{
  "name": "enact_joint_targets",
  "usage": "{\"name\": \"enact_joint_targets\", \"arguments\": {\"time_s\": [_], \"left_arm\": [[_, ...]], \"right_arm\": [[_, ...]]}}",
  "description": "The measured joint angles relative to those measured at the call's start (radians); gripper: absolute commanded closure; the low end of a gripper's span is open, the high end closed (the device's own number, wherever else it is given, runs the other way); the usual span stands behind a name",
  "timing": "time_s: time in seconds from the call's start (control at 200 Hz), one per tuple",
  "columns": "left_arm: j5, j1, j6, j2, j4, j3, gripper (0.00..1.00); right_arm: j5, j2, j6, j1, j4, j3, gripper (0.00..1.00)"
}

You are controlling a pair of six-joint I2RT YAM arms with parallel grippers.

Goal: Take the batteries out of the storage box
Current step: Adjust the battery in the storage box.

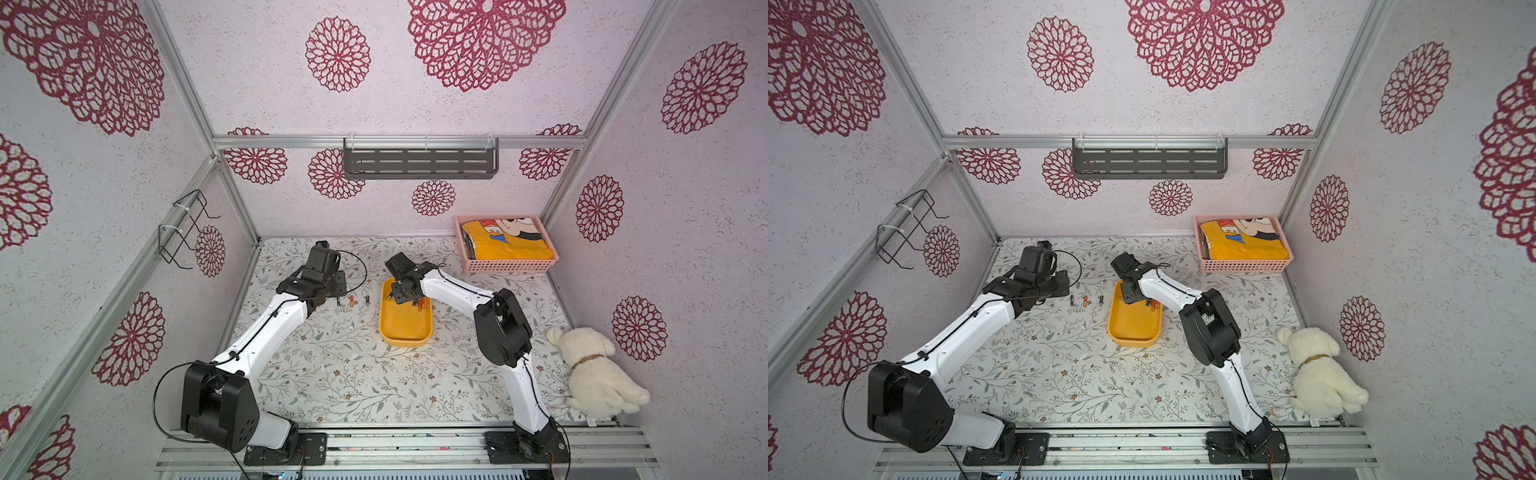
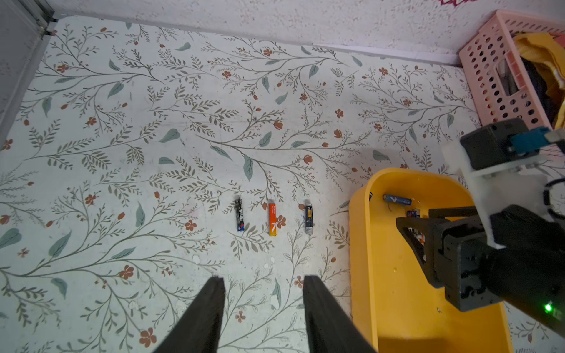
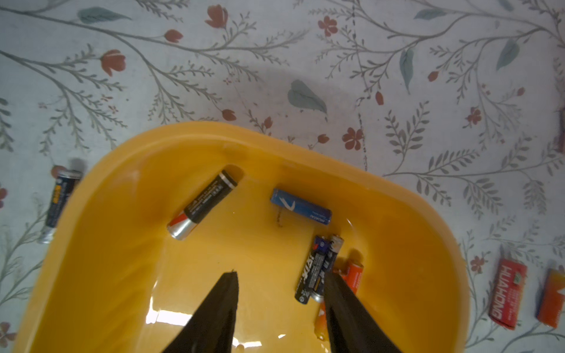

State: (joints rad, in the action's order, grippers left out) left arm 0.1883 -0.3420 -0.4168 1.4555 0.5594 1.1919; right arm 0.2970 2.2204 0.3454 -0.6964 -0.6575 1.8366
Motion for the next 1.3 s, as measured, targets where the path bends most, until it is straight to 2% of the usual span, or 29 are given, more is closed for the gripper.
{"name": "enact_joint_targets", "arguments": {"time_s": [0.325,0.535,0.605,0.861,1.041,1.091,1.151,1.301], "left_arm": [[0.011,-0.019,-0.003,0.101,-0.005,0.037,0.54],[0.028,-0.027,-0.003,0.112,-0.005,0.049,0.53],[0.034,-0.027,-0.002,0.116,-0.005,0.05,0.53],[0.042,-0.029,0.001,0.144,-0.002,0.052,0.52],[0.044,-0.031,0.003,0.165,0.001,0.053,0.52],[0.045,-0.032,0.005,0.166,0.002,0.053,0.52],[0.048,-0.032,0.005,0.167,0.004,0.055,0.52],[0.051,-0.032,0.005,0.167,0.005,0.058,0.52]], "right_arm": [[-0.006,0.051,0.008,0.025,-0.02,0.003,0.52],[-0.018,0.074,0.014,0.025,-0.008,0.019,0.55],[-0.027,0.08,0.014,0.025,0.003,0.02,0.59],[-0.062,0.082,0.015,0.025,0.025,0.02,0.64],[-0.076,0.082,0.015,0.025,0.029,0.02,0.73],[-0.081,0.082,0.017,0.026,0.031,0.02,0.73],[-0.083,0.082,0.018,0.026,0.032,0.019,0.66],[-0.08,0.066,0.021,0.026,0.059,-0.014,0.64]]}}
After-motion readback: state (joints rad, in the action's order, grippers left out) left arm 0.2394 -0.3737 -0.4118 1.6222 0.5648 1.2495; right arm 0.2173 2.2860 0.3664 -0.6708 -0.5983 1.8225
